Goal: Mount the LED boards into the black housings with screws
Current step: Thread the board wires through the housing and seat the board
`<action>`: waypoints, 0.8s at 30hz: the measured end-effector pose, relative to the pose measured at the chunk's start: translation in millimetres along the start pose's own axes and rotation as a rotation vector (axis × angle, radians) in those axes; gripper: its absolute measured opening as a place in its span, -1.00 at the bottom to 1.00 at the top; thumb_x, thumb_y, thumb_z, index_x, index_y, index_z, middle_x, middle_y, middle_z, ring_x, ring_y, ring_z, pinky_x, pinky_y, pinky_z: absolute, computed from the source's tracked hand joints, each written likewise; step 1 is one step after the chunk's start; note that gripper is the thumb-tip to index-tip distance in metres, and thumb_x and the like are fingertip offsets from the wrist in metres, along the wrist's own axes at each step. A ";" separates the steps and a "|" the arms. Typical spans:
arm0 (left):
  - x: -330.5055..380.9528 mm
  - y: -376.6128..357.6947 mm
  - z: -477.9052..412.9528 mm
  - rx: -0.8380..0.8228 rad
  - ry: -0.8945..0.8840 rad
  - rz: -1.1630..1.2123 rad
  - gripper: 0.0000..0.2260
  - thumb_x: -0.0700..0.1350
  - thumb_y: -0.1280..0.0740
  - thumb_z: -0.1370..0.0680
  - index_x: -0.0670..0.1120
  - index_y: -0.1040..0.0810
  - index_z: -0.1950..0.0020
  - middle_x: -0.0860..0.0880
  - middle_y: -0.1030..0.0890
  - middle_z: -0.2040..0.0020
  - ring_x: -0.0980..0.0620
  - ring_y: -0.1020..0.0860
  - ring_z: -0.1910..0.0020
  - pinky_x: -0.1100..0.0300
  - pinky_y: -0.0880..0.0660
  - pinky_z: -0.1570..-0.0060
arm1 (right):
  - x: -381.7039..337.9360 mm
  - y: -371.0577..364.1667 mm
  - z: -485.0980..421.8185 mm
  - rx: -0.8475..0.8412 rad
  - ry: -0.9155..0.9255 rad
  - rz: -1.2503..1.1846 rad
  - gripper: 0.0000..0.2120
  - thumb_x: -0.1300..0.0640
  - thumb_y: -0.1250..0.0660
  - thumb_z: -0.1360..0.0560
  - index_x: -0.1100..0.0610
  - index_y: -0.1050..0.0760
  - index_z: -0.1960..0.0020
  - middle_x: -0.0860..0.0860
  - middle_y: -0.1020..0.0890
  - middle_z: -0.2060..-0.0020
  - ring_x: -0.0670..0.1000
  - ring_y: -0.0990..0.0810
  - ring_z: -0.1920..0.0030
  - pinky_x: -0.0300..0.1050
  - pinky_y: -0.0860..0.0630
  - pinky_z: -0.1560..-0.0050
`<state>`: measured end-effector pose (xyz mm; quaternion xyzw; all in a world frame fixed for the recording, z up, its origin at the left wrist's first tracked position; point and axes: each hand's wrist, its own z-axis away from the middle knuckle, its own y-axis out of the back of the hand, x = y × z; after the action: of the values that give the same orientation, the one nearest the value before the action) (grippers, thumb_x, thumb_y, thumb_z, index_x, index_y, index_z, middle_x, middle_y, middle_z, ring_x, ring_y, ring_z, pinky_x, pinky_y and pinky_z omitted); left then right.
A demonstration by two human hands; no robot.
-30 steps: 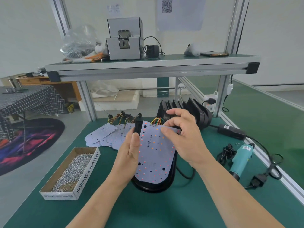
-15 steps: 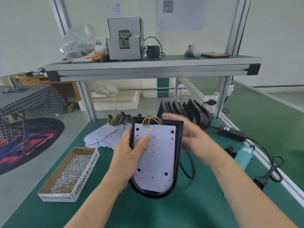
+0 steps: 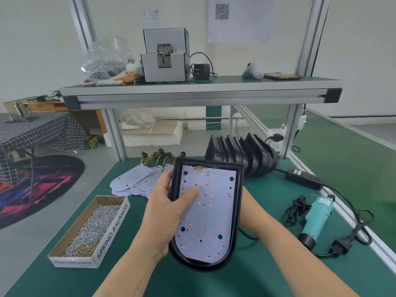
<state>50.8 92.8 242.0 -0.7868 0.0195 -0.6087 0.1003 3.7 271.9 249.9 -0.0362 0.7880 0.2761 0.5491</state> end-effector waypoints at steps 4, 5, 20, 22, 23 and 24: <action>6.5 8.0 -5.8 0.017 -0.071 -0.085 -0.60 -0.02 -0.47 -0.44 0.15 -0.53 -0.26 0.02 -0.70 -0.12 -0.05 -0.67 -0.10 -0.13 -0.58 -0.13 | -9.4 21.1 -1.2 0.315 0.067 -0.306 -0.73 0.30 -0.22 -0.52 0.03 -0.63 -0.02 -0.05 -0.62 0.13 -0.17 -0.50 0.33 -0.29 -0.41 0.34; 7.4 8.3 -5.9 0.024 -0.083 -0.099 -0.61 -0.04 -0.45 -0.45 0.16 -0.53 -0.27 0.02 -0.70 -0.12 -0.06 -0.67 -0.10 -0.15 -0.58 -0.14 | -8.2 27.8 -2.5 0.366 0.055 -0.344 -0.77 0.18 -0.22 -0.52 0.10 -0.61 -0.09 0.02 -0.61 0.17 -0.11 -0.50 0.34 -0.26 -0.40 0.36; 11.8 -3.1 -9.1 -0.040 -0.086 -0.017 -0.82 -0.14 -0.43 -0.52 0.09 -0.57 -0.07 -0.08 -0.70 -0.07 -0.13 -0.69 -0.04 -0.01 -0.64 0.02 | -11.0 1.3 8.8 0.377 0.134 0.082 -0.85 0.16 -0.34 -0.60 -0.10 -0.48 0.00 -0.05 -0.64 0.22 0.11 -0.54 0.26 -0.08 -0.51 0.18; 13.5 -0.4 -12.5 -0.033 -0.088 -0.006 -0.83 -0.16 -0.42 -0.50 0.07 -0.57 -0.03 -0.12 -0.70 -0.03 -0.13 -0.69 0.01 -0.03 -0.64 0.04 | -12.8 1.7 6.8 0.333 0.124 0.101 -0.87 0.13 -0.35 -0.60 -0.10 -0.49 -0.03 -0.03 -0.64 0.20 0.15 -0.55 0.21 -0.04 -0.51 0.13; 14.3 1.4 -14.0 -0.031 -0.088 -0.010 -0.84 -0.16 -0.42 -0.49 0.07 -0.57 -0.01 -0.12 -0.70 -0.02 -0.13 -0.68 0.03 -0.05 -0.64 0.04 | -13.5 4.1 5.9 0.278 0.121 0.083 -0.90 0.09 -0.35 -0.60 -0.10 -0.50 -0.05 -0.02 -0.64 0.17 0.16 -0.56 0.16 -0.04 -0.52 0.10; 14.4 3.5 -15.6 -0.033 -0.090 -0.012 -0.84 -0.16 -0.43 -0.49 0.07 -0.57 0.00 -0.12 -0.70 0.00 -0.12 -0.68 0.04 -0.04 -0.64 0.03 | -13.2 8.2 4.9 0.208 0.110 0.025 -0.93 0.04 -0.34 -0.60 -0.08 -0.53 -0.08 0.00 -0.65 0.13 0.15 -0.58 0.11 -0.05 -0.53 0.05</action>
<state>39.8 85.1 258.9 -0.8150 0.0200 -0.5729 0.0845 10.1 278.0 263.7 0.0156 0.8418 0.1971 0.5023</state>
